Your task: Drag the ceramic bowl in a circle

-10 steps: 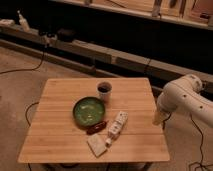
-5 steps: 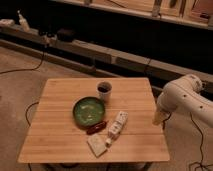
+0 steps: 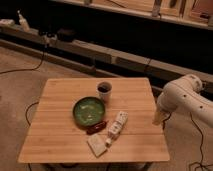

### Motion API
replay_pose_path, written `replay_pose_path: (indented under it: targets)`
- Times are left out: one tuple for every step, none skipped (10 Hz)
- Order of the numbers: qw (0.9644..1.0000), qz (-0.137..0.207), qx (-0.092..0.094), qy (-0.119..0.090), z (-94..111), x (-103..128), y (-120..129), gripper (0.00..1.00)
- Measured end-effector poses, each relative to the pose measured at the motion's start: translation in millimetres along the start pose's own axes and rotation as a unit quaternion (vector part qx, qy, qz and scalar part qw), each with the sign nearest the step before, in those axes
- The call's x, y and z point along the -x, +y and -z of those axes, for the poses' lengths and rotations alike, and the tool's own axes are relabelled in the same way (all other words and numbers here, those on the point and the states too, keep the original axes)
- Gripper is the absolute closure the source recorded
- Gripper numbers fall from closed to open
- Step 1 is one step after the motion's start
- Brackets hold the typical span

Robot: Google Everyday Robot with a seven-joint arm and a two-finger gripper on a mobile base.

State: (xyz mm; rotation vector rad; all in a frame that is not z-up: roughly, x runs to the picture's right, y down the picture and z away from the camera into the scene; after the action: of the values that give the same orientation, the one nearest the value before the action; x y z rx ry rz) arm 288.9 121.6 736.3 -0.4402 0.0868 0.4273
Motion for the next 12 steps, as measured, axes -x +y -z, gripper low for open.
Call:
replay_pose_path:
  targets:
    - [1.0, 0.0, 0.0, 0.0, 0.0, 0.0, 0.0, 0.2]
    - [1.0, 0.0, 0.0, 0.0, 0.0, 0.0, 0.0, 0.2]
    - [1.0, 0.0, 0.0, 0.0, -0.1, 0.0, 0.1, 0.2]
    - [1.0, 0.0, 0.0, 0.0, -0.1, 0.0, 0.0, 0.2]
    - [1.0, 0.0, 0.0, 0.0, -0.2, 0.0, 0.1, 0.2]
    - [1.0, 0.0, 0.0, 0.0, -0.2, 0.0, 0.1, 0.2]
    - [1.0, 0.0, 0.0, 0.0, -0.2, 0.0, 0.1, 0.2]
    - [1.0, 0.0, 0.0, 0.0, 0.0, 0.1, -0.2, 0.2]
    - [1.0, 0.002, 0.0, -0.001, -0.5, 0.6, -0.8, 0.2]
    - [1.0, 0.009, 0.0, -0.004, -1.1, 2.0, -2.6, 0.2]
    - [0.9995, 0.028, 0.003, -0.013, -2.0, 6.6, -5.9, 0.2]
    - [0.9986, 0.047, 0.006, -0.022, -3.2, 11.5, -7.7, 0.2]
